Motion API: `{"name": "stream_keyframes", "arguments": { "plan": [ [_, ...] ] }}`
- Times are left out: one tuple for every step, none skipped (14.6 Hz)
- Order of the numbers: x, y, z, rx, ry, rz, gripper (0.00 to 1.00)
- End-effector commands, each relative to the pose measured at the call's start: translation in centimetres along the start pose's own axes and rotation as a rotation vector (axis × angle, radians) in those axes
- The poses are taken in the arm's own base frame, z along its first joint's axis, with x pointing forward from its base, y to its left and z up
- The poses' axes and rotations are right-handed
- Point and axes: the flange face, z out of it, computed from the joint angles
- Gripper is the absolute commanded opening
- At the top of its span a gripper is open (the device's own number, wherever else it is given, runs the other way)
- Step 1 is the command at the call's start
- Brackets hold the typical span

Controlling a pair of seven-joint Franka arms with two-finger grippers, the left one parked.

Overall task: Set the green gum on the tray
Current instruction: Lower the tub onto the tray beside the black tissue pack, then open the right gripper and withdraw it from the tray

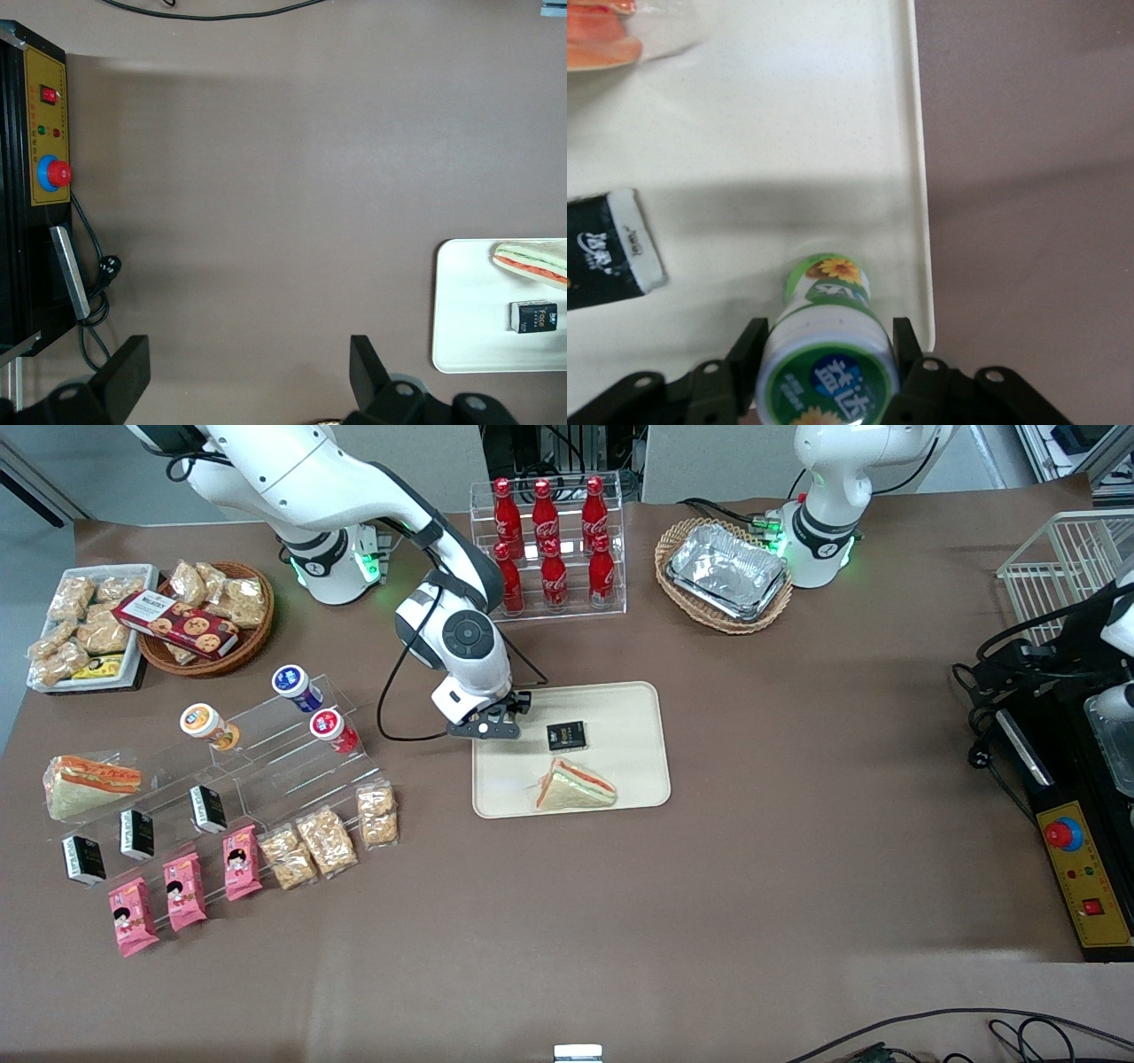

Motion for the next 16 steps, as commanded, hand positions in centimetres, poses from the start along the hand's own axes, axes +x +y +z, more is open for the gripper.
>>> {"name": "stream_keyframes", "arguments": {
  "plan": [
    [0.4,0.0,-0.5,0.0,0.031,0.008,0.99],
    [0.4,0.3,-1.8,-0.014,0.04,0.003,1.0],
    [0.3,0.9,-3.5,-0.039,0.041,0.005,1.0],
    [0.1,1.4,-6.0,-0.058,0.055,0.002,1.0],
    [-0.1,2.0,-8.8,-0.071,0.073,-0.007,1.0],
    [0.0,3.1,-11.3,-0.081,0.078,-0.014,1.0],
    [0.2,4.6,-13.9,-0.088,0.079,-0.006,1.0],
    [0.3,5.6,-16.6,-0.074,0.078,0.0,1.0],
    [0.7,6.8,-19.0,-0.056,0.07,0.0,1.0],
    [1.6,8.4,-21.4,-0.036,0.069,0.001,1.0],
    [2.6,10.1,-23.5,-0.023,0.069,-0.016,1.0],
    [3.8,12.5,-25.8,-0.016,0.069,-0.018,1.0],
    [4.8,14.6,-27.6,-0.011,0.064,-0.014,1.0],
    [6.1,17.4,-30.0,-0.003,0.067,-0.011,1.0],
    [7.3,20.2,-32.2,0.002,0.065,-0.028,1.0],
    [8.4,23.3,-34.5,0.013,0.069,-0.047,1.0]
  ]
}}
